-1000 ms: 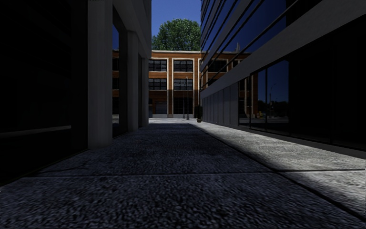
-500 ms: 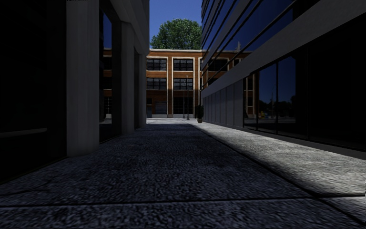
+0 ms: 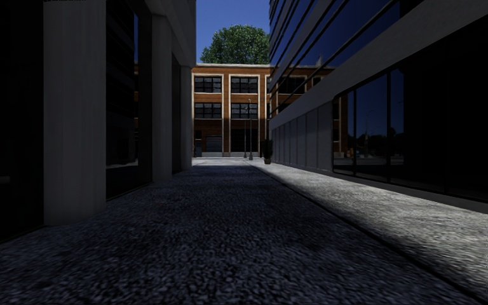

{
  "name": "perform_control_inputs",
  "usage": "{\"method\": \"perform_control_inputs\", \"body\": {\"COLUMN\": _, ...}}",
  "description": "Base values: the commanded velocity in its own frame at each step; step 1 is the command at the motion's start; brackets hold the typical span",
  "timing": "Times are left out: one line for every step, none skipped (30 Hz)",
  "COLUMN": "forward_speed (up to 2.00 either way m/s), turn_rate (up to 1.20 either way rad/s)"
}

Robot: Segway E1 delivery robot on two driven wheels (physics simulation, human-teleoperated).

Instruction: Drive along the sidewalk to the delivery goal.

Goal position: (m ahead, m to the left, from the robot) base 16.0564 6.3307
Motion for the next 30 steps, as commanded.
{"method": "perform_control_inputs", "body": {"forward_speed": 1.55, "turn_rate": 0.0}}
{"method": "perform_control_inputs", "body": {"forward_speed": 1.55, "turn_rate": 0.0}}
{"method": "perform_control_inputs", "body": {"forward_speed": 1.55, "turn_rate": 0.0}}
{"method": "perform_control_inputs", "body": {"forward_speed": 1.55, "turn_rate": 0.0}}
{"method": "perform_control_inputs", "body": {"forward_speed": 1.55, "turn_rate": 0.0}}
{"method": "perform_control_inputs", "body": {"forward_speed": 1.55, "turn_rate": 0.0}}
{"method": "perform_control_inputs", "body": {"forward_speed": 1.55, "turn_rate": 0.0}}
{"method": "perform_control_inputs", "body": {"forward_speed": 1.55, "turn_rate": 0.0}}
{"method": "perform_control_inputs", "body": {"forward_speed": 1.55, "turn_rate": 0.0}}
{"method": "perform_control_inputs", "body": {"forward_speed": 1.55, "turn_rate": 0.0}}
{"method": "perform_control_inputs", "body": {"forward_speed": 1.55, "turn_rate": 0.0}}
{"method": "perform_control_inputs", "body": {"forward_speed": 1.56, "turn_rate": 0.0}}
{"method": "perform_control_inputs", "body": {"forward_speed": 1.56, "turn_rate": 0.0}}
{"method": "perform_control_inputs", "body": {"forward_speed": 1.56, "turn_rate": 0.0}}
{"method": "perform_control_inputs", "body": {"forward_speed": 1.57, "turn_rate": 0.0}}
{"method": "perform_control_inputs", "body": {"forward_speed": 1.58, "turn_rate": 0.0}}
{"method": "perform_control_inputs", "body": {"forward_speed": 1.59, "turn_rate": 0.0}}
{"method": "perform_control_inputs", "body": {"forward_speed": 1.6, "turn_rate": 0.0}}
{"method": "perform_control_inputs", "body": {"forward_speed": 1.61, "turn_rate": 0.0}}
{"method": "perform_control_inputs", "body": {"forward_speed": 1.63, "turn_rate": 0.0}}
{"method": "perform_control_inputs", "body": {"forward_speed": 1.63, "turn_rate": 0.0}}
{"method": "perform_control_inputs", "body": {"forward_speed": 1.63, "turn_rate": 0.0}}
{"method": "perform_control_inputs", "body": {"forward_speed": 1.63, "turn_rate": 0.0}}
{"method": "perform_control_inputs", "body": {"forward_speed": 1.64, "turn_rate": 0.0}}
{"method": "perform_control_inputs", "body": {"forward_speed": 1.64, "turn_rate": 0.0}}
{"method": "perform_control_inputs", "body": {"forward_speed": 1.64, "turn_rate": 0.0}}
{"method": "perform_control_inputs", "body": {"forward_speed": 1.64, "turn_rate": 0.0}}
{"method": "perform_control_inputs", "body": {"forward_speed": 1.65, "turn_rate": 0.0}}
{"method": "perform_control_inputs", "body": {"forward_speed": 1.65, "turn_rate": 0.0}}
{"method": "perform_control_inputs", "body": {"forward_speed": 1.65, "turn_rate": 0.0}}
